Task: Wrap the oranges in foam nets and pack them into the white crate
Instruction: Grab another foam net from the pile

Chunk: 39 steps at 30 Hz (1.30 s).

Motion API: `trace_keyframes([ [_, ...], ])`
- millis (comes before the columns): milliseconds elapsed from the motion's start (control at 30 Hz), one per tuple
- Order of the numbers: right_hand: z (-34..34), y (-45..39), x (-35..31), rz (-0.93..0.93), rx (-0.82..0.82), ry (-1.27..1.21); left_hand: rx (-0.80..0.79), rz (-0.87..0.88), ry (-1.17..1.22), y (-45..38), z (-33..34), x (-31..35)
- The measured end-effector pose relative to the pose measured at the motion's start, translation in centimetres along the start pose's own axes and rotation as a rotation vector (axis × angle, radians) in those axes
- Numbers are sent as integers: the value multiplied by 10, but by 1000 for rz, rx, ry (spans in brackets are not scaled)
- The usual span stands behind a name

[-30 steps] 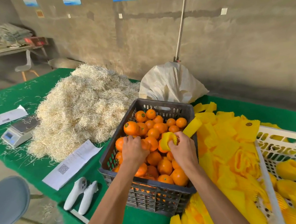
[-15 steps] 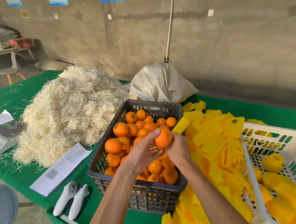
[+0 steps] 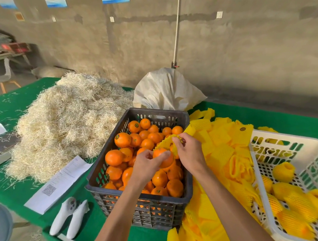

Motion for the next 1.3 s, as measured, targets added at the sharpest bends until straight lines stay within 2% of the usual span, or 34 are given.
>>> trace_keyframes([
  [133, 2, 21, -25, -259, 4, 80, 4, -25, -98, 0, -3, 8],
  [300, 4, 42, -42, -443, -60, 96, 145, -156, -194, -8, -29, -2],
  [400, 7, 42, -48, -412, -69, 96, 188, -249, 24, -11, -27, -6],
  [500, 4, 37, -49, -384, 13, 150, 146, -237, 161, -14, -20, 3],
  [633, 12, 30, -28, -130, -122, 16, 74, -267, 493, -11, -6, 17],
  [700, 16, 30, -21, -69, -179, -66, -19, -231, 521, -10, 1, 26],
  [800, 13, 30, -16, -57, -160, -42, -132, -282, 639, -5, 11, 25],
  [933, 5, 26, -12, -56, -81, 1, -233, -140, 635, -2, 13, 29],
  [1033, 0, 22, -11, -64, -62, 18, -155, -102, 541, -4, 7, 19],
  [1167, -11, 21, -16, -55, 40, -1, 94, -51, 350, -9, -6, 4],
  [1300, -3, 40, -35, -253, 75, 87, 208, 175, 140, -7, -4, 18],
])
Point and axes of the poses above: each hand's wrist, its own y-axis away from the middle knuckle, its own z-axis out of the palm, x = y × z, the point moved 7 cm from there along -y, towards the middle knuckle, and after that the axes turned 12 degrees about z, right-handed, at the moved point
